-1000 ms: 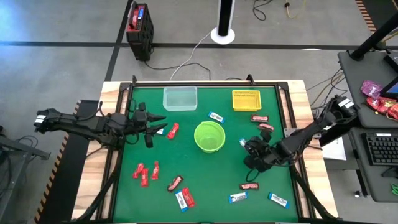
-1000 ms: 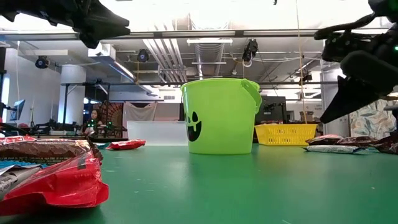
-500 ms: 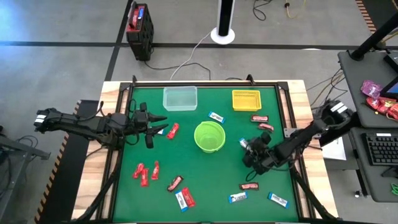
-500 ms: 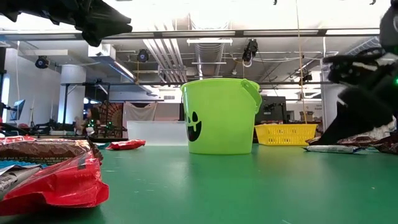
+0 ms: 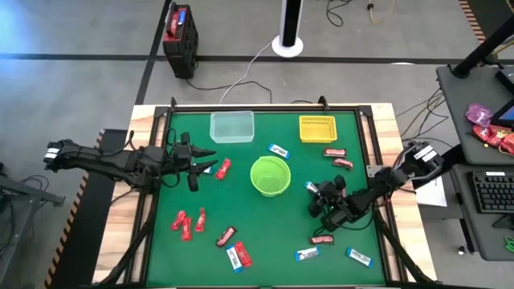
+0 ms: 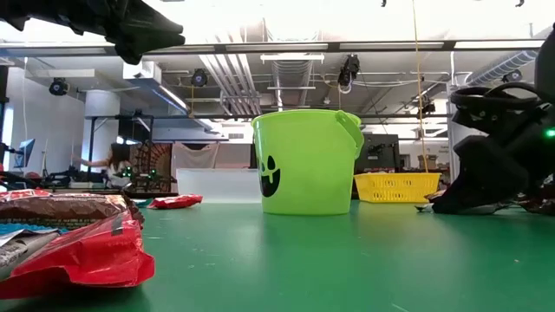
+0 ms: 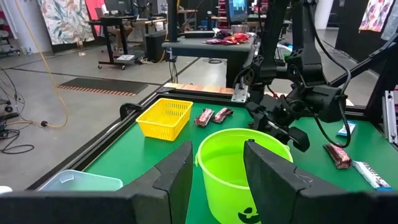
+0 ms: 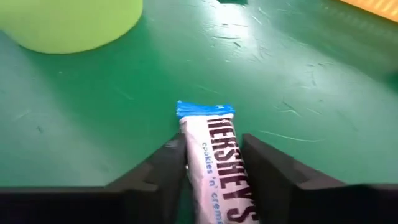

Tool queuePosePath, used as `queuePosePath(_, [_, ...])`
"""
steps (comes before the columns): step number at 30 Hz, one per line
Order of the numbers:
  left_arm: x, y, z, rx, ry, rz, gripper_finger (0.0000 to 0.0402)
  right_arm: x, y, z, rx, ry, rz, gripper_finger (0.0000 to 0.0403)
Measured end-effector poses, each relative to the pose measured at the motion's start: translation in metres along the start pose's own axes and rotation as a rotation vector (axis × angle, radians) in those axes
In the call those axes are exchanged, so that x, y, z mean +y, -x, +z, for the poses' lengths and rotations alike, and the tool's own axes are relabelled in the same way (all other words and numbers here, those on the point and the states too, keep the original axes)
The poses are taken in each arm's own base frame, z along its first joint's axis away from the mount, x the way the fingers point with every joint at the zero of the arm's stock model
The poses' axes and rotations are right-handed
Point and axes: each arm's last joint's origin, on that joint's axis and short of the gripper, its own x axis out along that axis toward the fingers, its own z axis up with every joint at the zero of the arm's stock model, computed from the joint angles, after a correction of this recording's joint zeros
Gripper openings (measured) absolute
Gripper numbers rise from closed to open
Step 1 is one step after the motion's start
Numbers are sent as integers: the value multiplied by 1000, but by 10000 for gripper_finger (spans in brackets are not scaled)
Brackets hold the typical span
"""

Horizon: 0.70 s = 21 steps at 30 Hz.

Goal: Sort candy by brand, put in halloween buckets
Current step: Put the white chocolate into the green bucket

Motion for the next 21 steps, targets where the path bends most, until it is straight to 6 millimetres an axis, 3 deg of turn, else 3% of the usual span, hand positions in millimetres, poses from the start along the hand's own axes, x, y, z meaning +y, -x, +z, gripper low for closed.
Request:
queuePosePath(2, [0, 0, 0, 1, -3, 0, 128, 0, 1, 0, -3, 2, 7, 95])
queuePosePath(10, [0, 0, 0, -1, -3, 2, 128, 2, 11, 9, -30, -25, 52, 95])
queuePosePath(21, [0, 0, 1, -8, 0, 1, 128, -7, 39, 42, -97, -71, 133, 95])
